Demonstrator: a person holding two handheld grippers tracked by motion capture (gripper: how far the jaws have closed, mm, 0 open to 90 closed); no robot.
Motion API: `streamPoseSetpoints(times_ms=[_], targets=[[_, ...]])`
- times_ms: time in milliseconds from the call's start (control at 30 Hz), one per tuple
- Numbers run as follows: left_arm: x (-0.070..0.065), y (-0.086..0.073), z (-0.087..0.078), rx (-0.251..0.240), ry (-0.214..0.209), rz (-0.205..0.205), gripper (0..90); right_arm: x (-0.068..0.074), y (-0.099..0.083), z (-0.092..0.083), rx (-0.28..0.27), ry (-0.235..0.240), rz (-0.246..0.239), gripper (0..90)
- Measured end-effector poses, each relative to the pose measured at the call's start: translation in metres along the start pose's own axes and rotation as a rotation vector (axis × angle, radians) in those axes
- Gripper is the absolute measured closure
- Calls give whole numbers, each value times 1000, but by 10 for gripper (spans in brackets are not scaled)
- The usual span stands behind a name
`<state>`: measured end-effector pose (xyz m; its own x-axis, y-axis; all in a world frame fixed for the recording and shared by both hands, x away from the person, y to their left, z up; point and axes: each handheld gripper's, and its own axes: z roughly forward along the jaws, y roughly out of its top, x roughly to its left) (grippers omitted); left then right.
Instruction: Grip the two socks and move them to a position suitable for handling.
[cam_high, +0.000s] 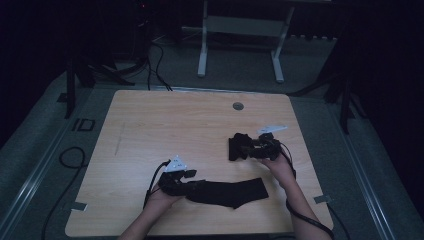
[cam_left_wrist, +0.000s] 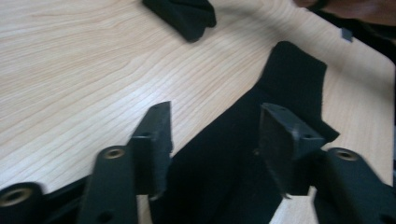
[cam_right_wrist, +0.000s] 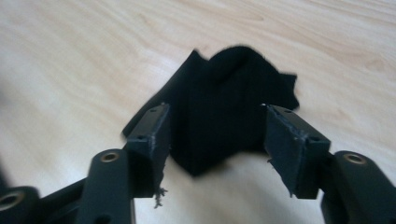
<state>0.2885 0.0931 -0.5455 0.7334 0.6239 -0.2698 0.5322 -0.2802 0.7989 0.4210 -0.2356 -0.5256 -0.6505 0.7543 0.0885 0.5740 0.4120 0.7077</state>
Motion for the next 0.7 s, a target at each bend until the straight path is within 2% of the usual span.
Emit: streamPoseSetpoints(times_ms=[67, 100, 167, 200, 267, 300, 333, 367, 433, 500, 633, 700], targets=[[0, 0, 1, 2, 3, -2, 407, -2, 4, 11, 14, -7, 10, 354], [0, 0, 1, 2, 3, -2, 378, -2, 6, 17, 24, -28, 11, 343], [0, 0, 1, 0, 6, 0, 370, -2, 6, 17, 24, -28, 11, 343], [0, 0, 2, -1, 10, 2, 370, -1, 5, 30, 66, -47, -4, 349], [0, 0, 2, 2, 13, 5, 370, 2, 2, 37, 80, -51, -25, 420], [1, 1, 3, 2, 15, 5, 371, 5, 1, 38, 82, -72, -44, 477], [1, 1, 3, 2, 15, 5, 371, 5, 1, 38, 82, -72, -44, 477], [1, 2, 3, -4, 13, 0, 371, 9, -1, 38, 78, -102, -59, 603], [0, 5, 3, -5, 14, 3, 371, 10, -1, 36, 80, -110, -67, 765], [-2, 7, 4, -4, 18, 5, 372, 12, -2, 35, 79, -117, -70, 801], [-3, 10, 2, -8, 26, 13, 373, 16, -3, 31, 73, -108, -82, 813], [-3, 11, 0, -10, 36, 11, 374, 23, -6, 24, 59, -92, -108, 813]])
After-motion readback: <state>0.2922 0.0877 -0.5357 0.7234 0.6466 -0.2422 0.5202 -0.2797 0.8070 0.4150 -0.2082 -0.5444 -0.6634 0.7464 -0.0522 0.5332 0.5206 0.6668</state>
